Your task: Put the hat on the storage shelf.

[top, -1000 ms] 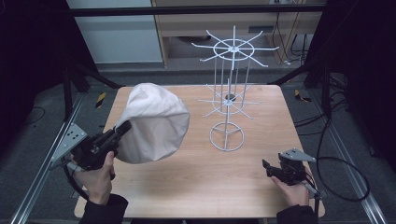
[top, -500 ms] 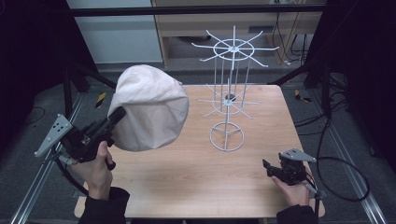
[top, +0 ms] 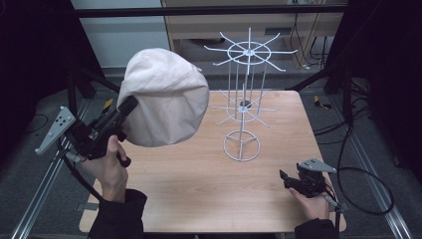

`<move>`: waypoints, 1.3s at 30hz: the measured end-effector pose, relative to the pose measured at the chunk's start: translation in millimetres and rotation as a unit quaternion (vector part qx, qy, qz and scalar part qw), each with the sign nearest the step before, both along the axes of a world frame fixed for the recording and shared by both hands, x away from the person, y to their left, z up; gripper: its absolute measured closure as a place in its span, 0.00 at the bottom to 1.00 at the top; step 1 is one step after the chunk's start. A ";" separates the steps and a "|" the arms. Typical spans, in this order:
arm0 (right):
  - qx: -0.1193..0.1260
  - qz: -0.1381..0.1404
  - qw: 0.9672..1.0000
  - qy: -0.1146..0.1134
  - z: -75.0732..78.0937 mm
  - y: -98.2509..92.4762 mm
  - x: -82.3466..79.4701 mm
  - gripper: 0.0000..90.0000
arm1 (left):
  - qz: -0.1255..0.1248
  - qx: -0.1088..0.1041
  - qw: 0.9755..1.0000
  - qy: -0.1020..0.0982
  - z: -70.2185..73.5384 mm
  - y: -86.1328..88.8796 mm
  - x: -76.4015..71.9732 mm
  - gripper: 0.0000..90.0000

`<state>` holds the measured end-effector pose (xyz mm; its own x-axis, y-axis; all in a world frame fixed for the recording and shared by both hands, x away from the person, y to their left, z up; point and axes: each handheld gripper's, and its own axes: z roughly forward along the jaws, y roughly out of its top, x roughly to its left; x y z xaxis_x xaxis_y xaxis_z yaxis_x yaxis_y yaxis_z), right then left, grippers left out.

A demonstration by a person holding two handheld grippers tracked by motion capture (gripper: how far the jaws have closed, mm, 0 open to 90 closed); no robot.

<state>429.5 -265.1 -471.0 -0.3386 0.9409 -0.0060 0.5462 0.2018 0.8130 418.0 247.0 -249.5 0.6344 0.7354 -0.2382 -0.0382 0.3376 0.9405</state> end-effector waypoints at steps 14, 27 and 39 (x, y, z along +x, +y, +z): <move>-0.002 0.002 1.000 0.000 -0.6 0.9 0.6 0.35 | -0.007 -0.026 0.999 -0.023 23.3 -24.9 8.7 0.98; 0.000 0.002 1.000 0.000 -0.7 0.6 0.9 0.35 | -0.005 -0.022 1.000 -0.021 44.4 -47.8 27.5 0.98; 0.000 0.003 1.000 0.000 -0.8 -0.5 0.9 0.35 | 0.004 -0.018 1.000 -0.004 40.7 -56.4 46.4 0.98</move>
